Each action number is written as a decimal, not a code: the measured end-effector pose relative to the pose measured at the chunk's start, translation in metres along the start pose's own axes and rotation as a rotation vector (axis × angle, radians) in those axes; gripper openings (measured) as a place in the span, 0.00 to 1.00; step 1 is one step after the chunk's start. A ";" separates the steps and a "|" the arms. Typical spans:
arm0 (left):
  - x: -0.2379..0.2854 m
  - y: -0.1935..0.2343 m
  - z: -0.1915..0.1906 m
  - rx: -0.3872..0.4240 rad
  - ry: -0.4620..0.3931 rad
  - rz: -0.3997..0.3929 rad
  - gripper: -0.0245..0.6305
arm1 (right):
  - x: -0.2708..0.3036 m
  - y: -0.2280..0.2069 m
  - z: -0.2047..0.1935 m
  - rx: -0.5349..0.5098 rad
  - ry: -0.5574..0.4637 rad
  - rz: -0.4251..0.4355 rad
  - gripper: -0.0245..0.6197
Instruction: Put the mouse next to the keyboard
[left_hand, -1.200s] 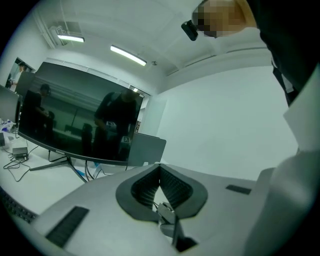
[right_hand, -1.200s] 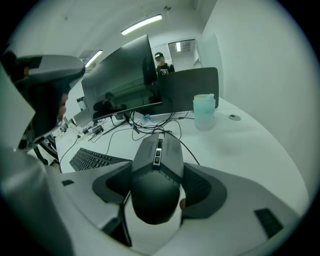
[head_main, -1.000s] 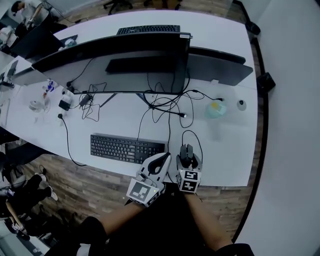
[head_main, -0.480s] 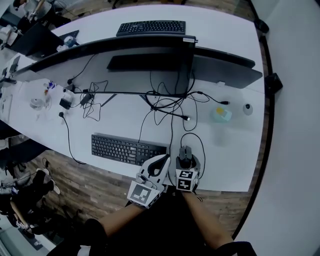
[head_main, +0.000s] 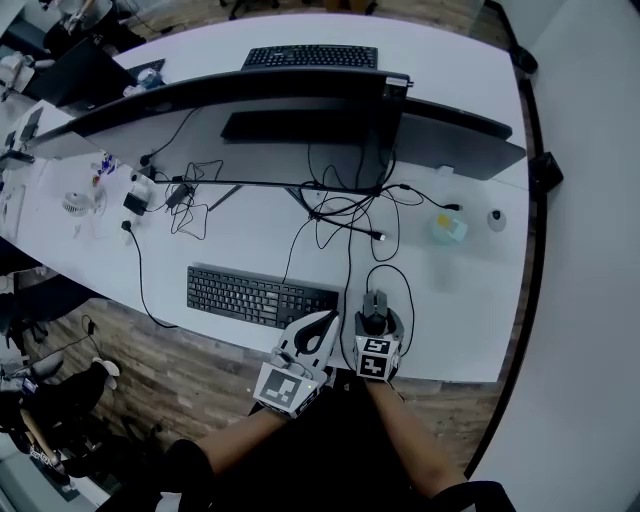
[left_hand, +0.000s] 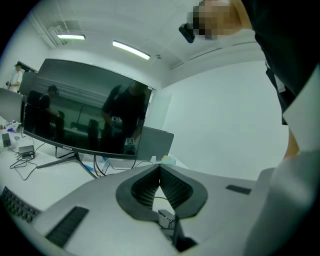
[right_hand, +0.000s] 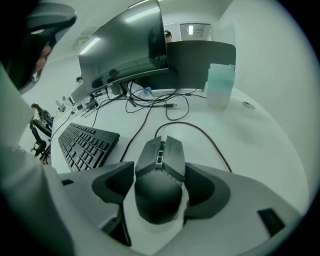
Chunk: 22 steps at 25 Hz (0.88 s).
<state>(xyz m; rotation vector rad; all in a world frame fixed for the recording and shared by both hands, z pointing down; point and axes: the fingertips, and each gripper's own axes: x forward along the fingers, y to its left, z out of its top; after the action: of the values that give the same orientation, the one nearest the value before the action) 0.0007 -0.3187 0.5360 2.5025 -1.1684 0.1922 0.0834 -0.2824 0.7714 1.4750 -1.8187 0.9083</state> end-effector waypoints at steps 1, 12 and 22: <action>-0.004 0.000 0.000 -0.002 -0.003 -0.001 0.04 | -0.002 0.000 0.001 0.000 -0.003 -0.004 0.53; -0.055 -0.012 0.012 -0.004 -0.090 -0.056 0.04 | -0.072 0.009 0.030 0.082 -0.154 -0.006 0.54; -0.112 -0.030 0.013 0.009 -0.092 -0.092 0.04 | -0.173 0.067 0.049 0.149 -0.348 0.060 0.44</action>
<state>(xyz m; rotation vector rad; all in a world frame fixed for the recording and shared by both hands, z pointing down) -0.0492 -0.2268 0.4849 2.5912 -1.0861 0.0586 0.0472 -0.2165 0.5948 1.7682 -2.0896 0.8734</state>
